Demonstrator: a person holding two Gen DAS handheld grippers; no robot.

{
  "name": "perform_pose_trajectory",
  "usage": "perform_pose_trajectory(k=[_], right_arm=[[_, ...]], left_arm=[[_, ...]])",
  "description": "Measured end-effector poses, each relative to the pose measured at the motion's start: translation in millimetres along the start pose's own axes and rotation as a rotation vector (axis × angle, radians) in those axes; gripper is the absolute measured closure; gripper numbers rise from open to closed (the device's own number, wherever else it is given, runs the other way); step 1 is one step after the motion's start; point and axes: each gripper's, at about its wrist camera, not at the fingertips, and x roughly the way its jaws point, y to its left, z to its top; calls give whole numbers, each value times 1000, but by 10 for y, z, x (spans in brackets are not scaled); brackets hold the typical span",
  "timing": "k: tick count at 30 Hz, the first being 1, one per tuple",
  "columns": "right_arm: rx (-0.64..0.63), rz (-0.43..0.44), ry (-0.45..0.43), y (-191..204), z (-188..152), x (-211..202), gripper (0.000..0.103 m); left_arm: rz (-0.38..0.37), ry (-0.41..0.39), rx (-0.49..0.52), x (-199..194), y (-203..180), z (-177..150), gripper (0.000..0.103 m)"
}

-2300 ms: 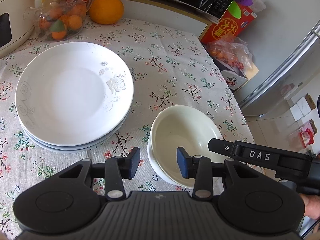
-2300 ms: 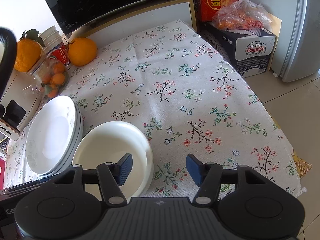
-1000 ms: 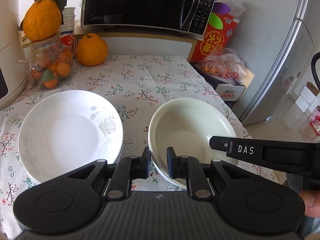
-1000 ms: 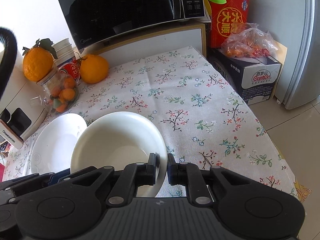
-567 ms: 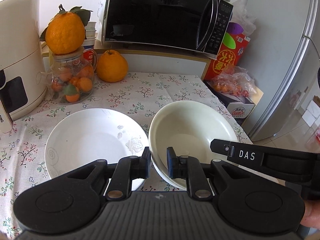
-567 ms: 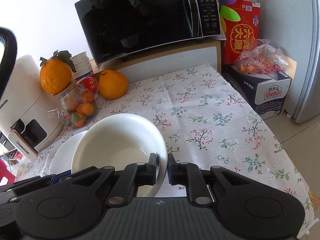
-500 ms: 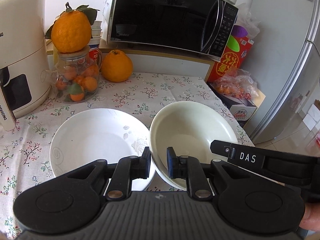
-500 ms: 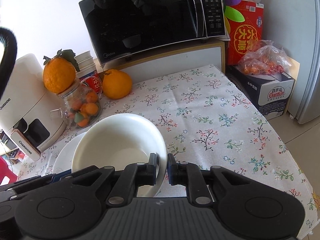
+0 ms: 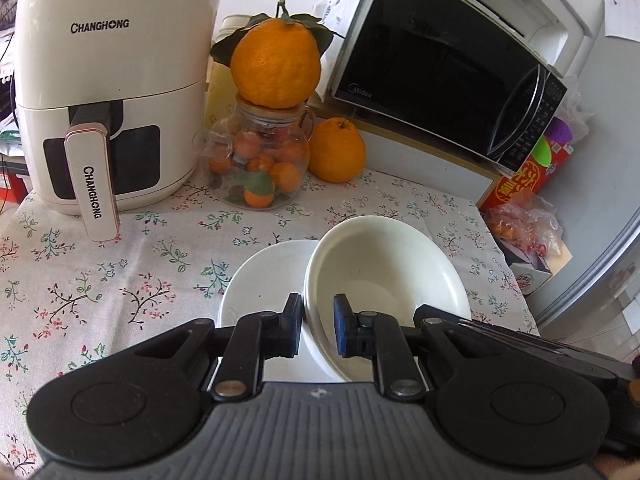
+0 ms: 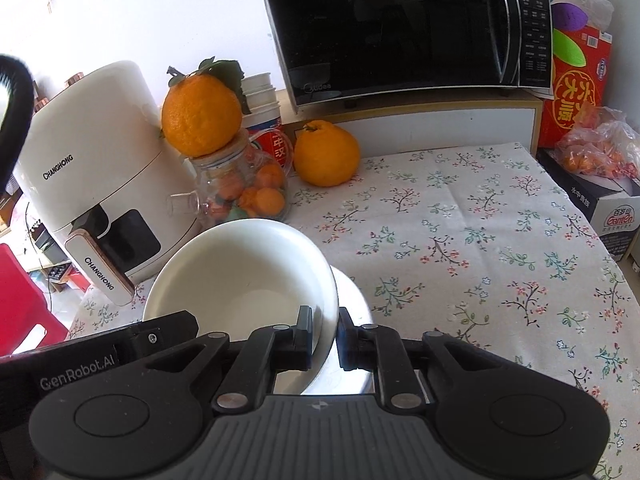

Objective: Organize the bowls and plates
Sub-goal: 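Lift the stacked bowls with both grippers and carry them toward the plate stack, then lower the stacked bowls onto the white plate stack with both grippers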

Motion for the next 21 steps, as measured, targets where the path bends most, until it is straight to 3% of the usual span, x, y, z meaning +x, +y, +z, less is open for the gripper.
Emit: perform_pose_trajectory(k=[8, 21], right_arm=[[-22, -13, 57, 200, -28, 160, 91], [13, -56, 102, 61, -24, 315, 91]], left_arm=[[24, 43, -44, 91, 189, 24, 88], [6, 104, -32, 302, 131, 7, 88]])
